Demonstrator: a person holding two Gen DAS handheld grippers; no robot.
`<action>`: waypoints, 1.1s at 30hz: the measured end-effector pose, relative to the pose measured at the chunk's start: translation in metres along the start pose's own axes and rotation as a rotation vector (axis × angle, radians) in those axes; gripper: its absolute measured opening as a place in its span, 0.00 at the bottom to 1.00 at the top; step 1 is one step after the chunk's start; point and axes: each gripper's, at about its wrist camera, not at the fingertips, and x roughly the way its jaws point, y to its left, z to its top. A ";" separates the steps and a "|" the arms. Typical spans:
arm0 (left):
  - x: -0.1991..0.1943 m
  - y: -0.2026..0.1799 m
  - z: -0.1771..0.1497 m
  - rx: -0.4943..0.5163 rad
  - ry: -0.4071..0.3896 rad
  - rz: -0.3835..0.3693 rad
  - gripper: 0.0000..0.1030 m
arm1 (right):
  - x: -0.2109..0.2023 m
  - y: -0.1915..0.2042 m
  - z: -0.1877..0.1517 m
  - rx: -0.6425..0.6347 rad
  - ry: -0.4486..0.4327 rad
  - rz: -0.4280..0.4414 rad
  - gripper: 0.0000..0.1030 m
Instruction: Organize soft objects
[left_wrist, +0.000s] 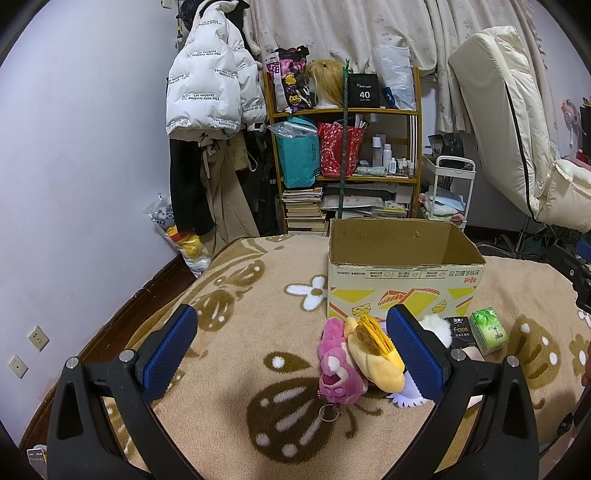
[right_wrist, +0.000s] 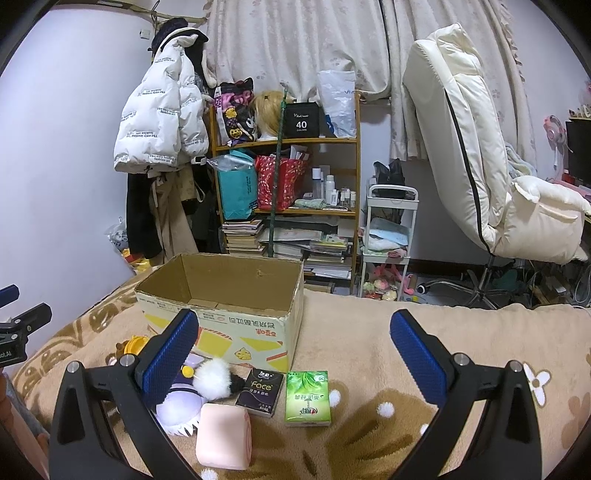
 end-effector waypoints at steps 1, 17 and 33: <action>0.000 0.000 0.000 0.000 0.000 0.001 0.98 | 0.000 0.000 0.000 0.001 0.001 0.000 1.00; 0.000 -0.001 0.000 -0.001 0.001 0.000 0.98 | 0.007 0.002 -0.008 0.009 0.006 -0.009 1.00; 0.018 -0.003 -0.005 0.006 0.061 0.019 0.98 | 0.013 0.003 -0.016 0.009 0.035 0.004 1.00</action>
